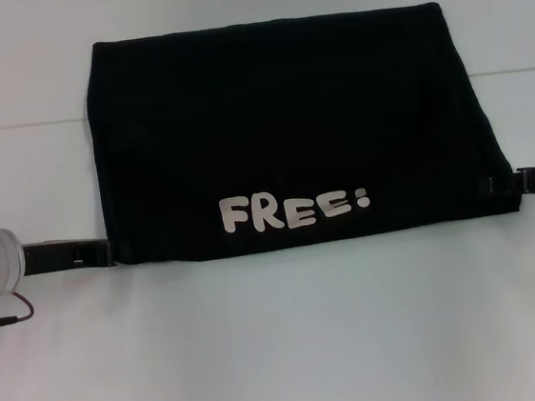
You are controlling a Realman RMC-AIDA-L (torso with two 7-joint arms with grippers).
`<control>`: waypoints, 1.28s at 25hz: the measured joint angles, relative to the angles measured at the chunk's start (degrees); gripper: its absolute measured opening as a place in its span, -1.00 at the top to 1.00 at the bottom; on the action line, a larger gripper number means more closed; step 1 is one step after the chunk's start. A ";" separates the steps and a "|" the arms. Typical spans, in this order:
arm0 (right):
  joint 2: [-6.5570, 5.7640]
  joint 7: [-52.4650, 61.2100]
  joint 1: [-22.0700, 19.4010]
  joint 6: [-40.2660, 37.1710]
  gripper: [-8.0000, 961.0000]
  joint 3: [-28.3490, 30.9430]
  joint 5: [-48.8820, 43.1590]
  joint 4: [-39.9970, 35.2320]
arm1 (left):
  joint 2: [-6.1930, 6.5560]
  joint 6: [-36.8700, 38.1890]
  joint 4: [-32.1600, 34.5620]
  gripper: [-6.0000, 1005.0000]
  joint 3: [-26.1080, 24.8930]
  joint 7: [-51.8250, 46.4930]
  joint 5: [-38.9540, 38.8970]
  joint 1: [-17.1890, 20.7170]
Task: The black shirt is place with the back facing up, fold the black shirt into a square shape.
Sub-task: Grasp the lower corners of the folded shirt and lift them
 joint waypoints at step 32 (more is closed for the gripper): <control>-1.47 -6.39 -4.36 -12.43 0.98 2.21 1.55 -4.28 | 0.07 6.79 1.83 0.99 -1.12 -0.51 -0.36 1.32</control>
